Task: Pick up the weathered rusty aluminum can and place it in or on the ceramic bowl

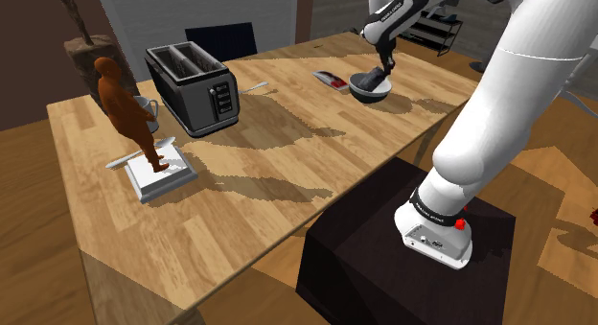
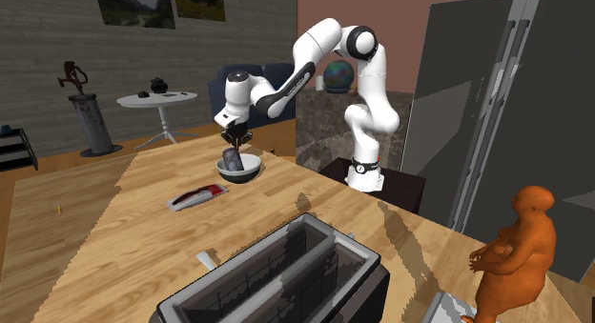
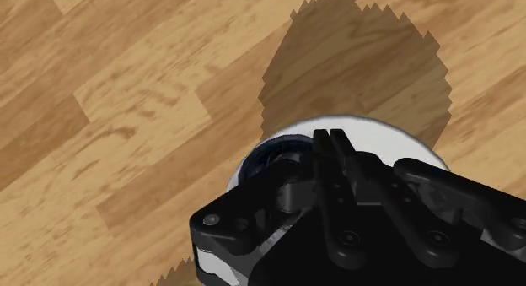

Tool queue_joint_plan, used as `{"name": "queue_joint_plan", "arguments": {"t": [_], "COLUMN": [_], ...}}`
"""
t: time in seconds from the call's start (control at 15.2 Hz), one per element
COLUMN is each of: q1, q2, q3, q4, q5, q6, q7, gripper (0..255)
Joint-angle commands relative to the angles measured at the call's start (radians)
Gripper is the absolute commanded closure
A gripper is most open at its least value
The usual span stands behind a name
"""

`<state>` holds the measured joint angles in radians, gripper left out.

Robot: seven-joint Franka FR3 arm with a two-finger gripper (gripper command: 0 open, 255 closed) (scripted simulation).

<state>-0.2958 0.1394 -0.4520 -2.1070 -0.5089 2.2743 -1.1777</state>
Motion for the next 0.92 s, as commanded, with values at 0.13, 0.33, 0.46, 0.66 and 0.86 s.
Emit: {"name": "queue_joint_plan", "arguments": {"t": [0.13,0.33,0.46,0.66,0.86], "q1": [-0.028,-0.058,-0.064,-0.072,-0.076], "q2": [0.037,0.078,0.091,0.113,0.124], "q3": [0.034,0.067,0.066,0.065,0.064], "q4": [0.088,0.164,0.154,0.140,0.133], "q5": [0.157,0.271,0.273,0.277,0.280], "q6": [-0.052,-0.104,-0.080,-0.043,-0.025], "q7": [-0.228,-0.394,-0.396,-0.399,-0.401], "gripper": [0,0,0,0,0]}}
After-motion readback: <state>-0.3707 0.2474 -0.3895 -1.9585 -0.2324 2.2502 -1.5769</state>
